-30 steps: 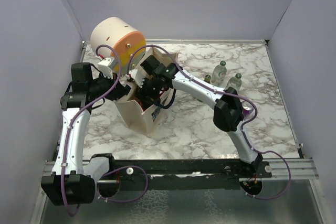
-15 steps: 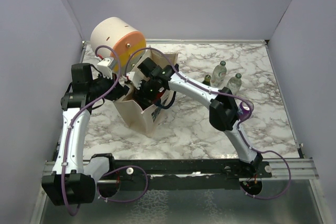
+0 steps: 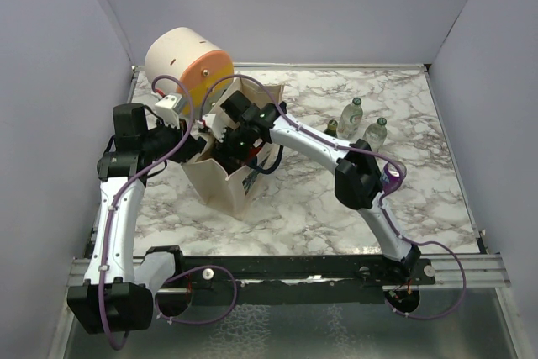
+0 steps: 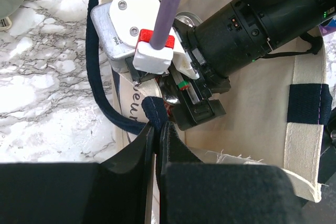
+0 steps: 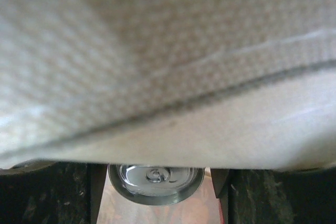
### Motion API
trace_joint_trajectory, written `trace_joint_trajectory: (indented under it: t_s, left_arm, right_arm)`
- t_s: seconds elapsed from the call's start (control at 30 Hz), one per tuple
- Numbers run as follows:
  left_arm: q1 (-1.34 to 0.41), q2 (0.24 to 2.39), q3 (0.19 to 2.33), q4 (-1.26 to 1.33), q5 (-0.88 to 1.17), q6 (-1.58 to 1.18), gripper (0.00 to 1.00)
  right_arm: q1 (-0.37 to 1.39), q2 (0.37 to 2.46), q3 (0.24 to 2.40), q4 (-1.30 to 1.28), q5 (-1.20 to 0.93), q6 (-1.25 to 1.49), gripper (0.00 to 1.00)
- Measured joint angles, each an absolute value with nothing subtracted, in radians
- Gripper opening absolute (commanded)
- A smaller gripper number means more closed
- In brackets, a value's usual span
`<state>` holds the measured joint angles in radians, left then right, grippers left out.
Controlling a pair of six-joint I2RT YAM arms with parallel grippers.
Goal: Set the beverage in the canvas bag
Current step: Place the drink in the canvas bag.
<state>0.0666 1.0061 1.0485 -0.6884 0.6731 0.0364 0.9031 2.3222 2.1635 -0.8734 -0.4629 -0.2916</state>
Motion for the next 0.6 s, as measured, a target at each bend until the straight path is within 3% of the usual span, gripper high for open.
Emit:
trace_joint_trajectory:
  t_s: [0.37, 0.6]
  left_arm:
    - [0.070, 0.989, 1.045, -0.680, 0.673, 0.039, 0.00]
    - [0.070, 0.987, 1.044, -0.679, 0.674, 0.039, 0.00]
  right_arm:
    - [0.903, 2.303, 2.160, -0.839, -0.504, -0.285, 0.88]
    - [0.903, 2.292, 2.160, -0.836, -0.505, -0.285, 0.92]
